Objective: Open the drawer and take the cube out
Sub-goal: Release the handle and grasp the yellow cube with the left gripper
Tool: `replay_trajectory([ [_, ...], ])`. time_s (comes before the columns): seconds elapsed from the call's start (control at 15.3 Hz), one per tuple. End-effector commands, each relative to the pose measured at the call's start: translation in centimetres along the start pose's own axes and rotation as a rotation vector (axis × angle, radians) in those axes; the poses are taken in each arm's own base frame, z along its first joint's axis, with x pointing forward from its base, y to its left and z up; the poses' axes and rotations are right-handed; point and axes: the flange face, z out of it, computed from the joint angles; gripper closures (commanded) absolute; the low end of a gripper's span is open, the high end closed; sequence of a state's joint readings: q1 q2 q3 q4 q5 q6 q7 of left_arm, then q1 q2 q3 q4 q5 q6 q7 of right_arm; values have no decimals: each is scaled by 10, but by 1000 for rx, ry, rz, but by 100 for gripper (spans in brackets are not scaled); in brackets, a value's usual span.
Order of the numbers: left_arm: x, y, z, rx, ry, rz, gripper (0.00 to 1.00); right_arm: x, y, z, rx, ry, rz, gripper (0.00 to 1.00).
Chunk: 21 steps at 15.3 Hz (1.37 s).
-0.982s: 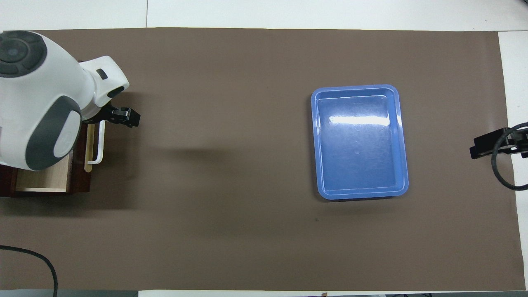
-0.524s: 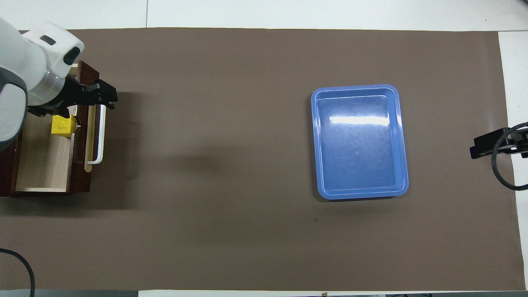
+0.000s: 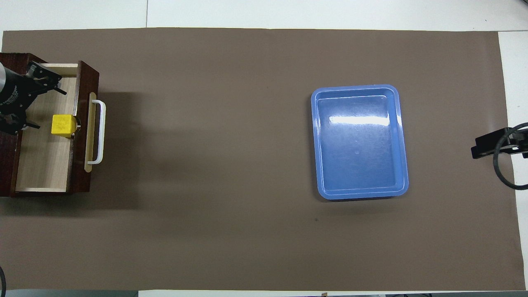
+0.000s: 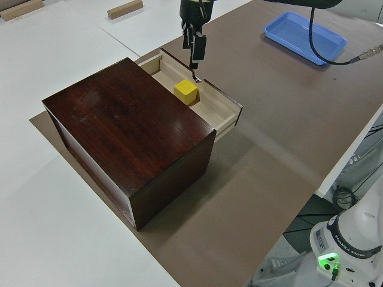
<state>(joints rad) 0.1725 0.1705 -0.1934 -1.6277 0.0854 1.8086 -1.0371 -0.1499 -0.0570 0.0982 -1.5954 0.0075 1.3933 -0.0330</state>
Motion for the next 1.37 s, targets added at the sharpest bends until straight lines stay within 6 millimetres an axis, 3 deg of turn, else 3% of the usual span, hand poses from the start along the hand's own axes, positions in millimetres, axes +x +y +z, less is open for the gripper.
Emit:
replay_trajectory([
  [0.0,7,-9,15,-44,8,-255,0,-5,1,0,16,-2,5,0],
  [0.13,17,-13,19,-53,9,-360,0,-4,1,-2,16,4,2,0],
  [0.39,28,-28,44,-9,-10,-400,0,-4,0,-1,16,4,0,0],
  [0.85,26,-37,64,11,-18,-427,0,-5,5,5,30,-9,35,0],
  [1.05,22,-41,72,-7,-8,-443,0,-15,18,25,176,-10,220,0],
  [1.24,22,-41,72,-7,-8,-444,2,-14,8,48,284,-71,415,0],
  [1.31,22,-41,71,-8,-7,-444,9,-12,4,56,326,-97,497,0],
])
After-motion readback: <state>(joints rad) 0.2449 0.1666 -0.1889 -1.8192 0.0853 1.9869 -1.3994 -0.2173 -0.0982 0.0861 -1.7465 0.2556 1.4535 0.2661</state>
